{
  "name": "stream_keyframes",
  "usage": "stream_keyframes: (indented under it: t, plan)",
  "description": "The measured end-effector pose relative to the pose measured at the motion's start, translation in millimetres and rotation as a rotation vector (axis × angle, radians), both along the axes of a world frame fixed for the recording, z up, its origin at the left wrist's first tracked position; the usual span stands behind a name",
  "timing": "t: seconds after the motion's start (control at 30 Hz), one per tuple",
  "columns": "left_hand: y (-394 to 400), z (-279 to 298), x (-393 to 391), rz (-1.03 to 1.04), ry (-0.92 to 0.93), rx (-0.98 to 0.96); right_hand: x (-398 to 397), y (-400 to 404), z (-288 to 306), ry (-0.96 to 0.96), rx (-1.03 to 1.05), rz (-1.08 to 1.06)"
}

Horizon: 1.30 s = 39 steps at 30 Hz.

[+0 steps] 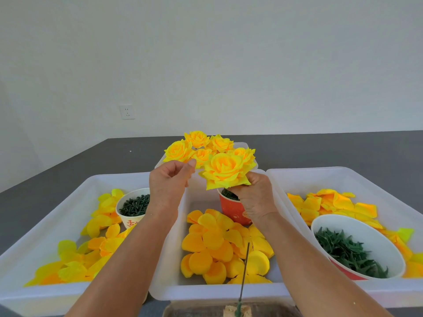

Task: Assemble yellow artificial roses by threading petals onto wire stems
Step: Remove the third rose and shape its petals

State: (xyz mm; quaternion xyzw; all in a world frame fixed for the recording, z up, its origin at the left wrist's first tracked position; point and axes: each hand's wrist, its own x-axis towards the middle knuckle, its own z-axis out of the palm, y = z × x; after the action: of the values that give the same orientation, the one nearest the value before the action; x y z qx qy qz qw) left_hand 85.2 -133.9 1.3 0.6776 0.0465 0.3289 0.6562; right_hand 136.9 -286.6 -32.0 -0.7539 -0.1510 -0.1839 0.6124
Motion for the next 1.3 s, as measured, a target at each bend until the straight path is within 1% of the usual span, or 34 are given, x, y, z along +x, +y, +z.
stream_keyframes:
  t: [0.13,0.23,0.3,0.47,0.63,0.83,0.93,1.13,1.3]
  plan:
    - [-6.4,1.0,-2.9,-0.091,0.052,0.063,0.9,0.1,-0.2,0.001,-0.027,-0.054]
    - [-7.6,0.9,-3.8,-0.100,0.114,0.120,0.0,0.3,0.1,-0.023,-0.082,-0.067]
    - [-7.5,1.5,-3.8,-0.091,0.135,0.120,-1.2,0.2,0.2,-0.050,-0.126,-0.081]
    - [-6.7,2.0,-3.7,-0.087,0.190,0.087,-5.5,2.5,1.8,-0.088,-0.189,-0.083]
    - [-3.7,1.5,-2.0,-0.137,0.385,0.011,-9.1,4.8,3.6,-0.114,-0.216,-0.043]
    - [4.2,-0.1,2.3,-0.232,0.526,-0.138,-10.5,4.7,4.0,-0.104,-0.264,-0.019]
    - [5.3,-0.5,2.5,-0.274,0.543,-0.203,-10.9,4.6,5.2,-0.067,-0.257,0.012]
    - [4.1,-0.3,0.5,-0.305,0.503,-0.167,-10.0,3.8,4.0,-0.055,-0.257,0.010]
    - [7.0,-0.2,2.3,-0.308,0.460,-0.243,-8.5,3.4,4.2,-0.078,-0.289,0.025]
